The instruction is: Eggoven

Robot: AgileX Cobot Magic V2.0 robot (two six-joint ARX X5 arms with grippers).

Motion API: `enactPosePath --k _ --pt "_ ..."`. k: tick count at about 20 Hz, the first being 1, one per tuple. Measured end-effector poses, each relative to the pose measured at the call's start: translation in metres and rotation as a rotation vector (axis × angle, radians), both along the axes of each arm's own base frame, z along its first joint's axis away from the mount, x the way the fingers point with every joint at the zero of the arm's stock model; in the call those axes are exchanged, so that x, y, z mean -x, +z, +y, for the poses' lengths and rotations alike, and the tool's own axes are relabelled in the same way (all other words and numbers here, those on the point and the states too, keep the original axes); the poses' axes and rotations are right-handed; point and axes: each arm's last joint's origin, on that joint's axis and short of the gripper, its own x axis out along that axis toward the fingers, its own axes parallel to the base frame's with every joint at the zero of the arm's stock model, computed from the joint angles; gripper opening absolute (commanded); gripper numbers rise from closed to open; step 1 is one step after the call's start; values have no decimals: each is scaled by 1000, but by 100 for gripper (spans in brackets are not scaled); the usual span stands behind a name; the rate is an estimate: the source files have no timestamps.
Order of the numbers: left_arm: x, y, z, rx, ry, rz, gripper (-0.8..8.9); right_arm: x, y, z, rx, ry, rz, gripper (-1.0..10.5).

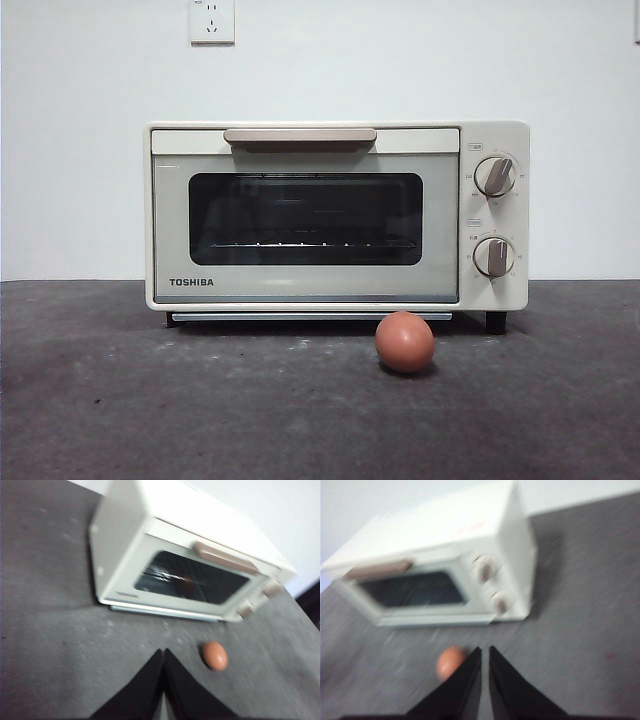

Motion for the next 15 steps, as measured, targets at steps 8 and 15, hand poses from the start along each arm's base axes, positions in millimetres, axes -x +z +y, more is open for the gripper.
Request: enactPosePath --k 8,15 --pt "7 25 -5 -29 -188 83 7 -6 17 9 37 282 249 5" --pt "11 24 -7 -72 -256 185 7 -7 10 12 92 378 317 5"
